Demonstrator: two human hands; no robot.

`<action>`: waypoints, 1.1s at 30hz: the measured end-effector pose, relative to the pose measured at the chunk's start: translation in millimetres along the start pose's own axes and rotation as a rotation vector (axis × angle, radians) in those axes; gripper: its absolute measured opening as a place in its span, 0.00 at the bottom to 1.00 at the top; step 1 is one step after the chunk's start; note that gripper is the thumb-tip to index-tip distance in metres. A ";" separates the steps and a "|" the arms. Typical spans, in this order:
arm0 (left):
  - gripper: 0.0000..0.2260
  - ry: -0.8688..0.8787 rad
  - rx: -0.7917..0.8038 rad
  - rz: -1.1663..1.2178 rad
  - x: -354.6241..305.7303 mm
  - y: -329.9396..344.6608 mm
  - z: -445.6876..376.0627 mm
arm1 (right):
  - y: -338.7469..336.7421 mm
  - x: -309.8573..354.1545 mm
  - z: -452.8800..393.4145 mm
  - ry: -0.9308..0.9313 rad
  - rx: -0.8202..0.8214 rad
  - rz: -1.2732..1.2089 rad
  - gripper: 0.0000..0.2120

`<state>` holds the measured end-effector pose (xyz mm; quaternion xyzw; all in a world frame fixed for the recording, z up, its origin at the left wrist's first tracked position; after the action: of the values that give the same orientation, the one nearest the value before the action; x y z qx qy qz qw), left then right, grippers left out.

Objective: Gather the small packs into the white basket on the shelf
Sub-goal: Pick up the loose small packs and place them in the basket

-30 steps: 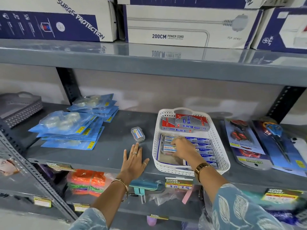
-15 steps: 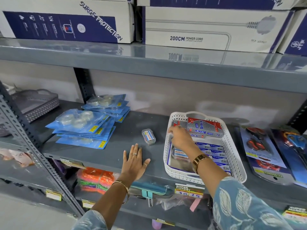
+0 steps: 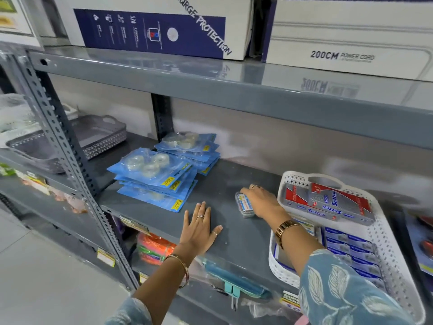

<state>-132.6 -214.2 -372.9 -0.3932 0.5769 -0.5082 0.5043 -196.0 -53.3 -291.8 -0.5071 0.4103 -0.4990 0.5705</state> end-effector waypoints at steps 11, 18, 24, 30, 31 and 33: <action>0.31 0.029 0.008 -0.024 8.8 2.9 -8.8 | 9.4 10.1 -18.8 -0.169 0.100 0.164 0.25; 0.30 0.043 0.012 -0.035 7.6 5.0 -9.7 | 18.2 14.3 -20.3 -0.157 0.109 0.217 0.27; 0.29 0.025 0.017 -0.022 3.2 5.0 -3.9 | 20.4 13.4 -4.7 -0.035 0.102 0.121 0.23; 0.27 -0.007 0.013 -0.014 -4.9 5.4 14.3 | 5.6 -3.5 19.8 0.074 -0.034 -0.058 0.22; 0.27 -0.004 0.018 -0.019 -7.5 6.4 16.9 | -0.2 -7.2 24.4 0.088 -0.066 -0.110 0.22; 0.27 0.004 0.028 -0.023 -14.6 7.4 22.3 | -11.7 -15.4 36.1 0.114 -0.132 -0.194 0.24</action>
<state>-107.6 -203.1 -377.0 -0.3915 0.5662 -0.5229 0.5027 -165.2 -31.9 -275.5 -0.5515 0.4230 -0.5518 0.4609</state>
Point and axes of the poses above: each hand's wrist, its own z-axis away from the middle knuckle, its own y-axis out of the palm, x = y × z, the point moved 4 cm from there along -z, towards the middle knuckle, and after that the axes turned 7 degrees about y, right-handed, at the moved point
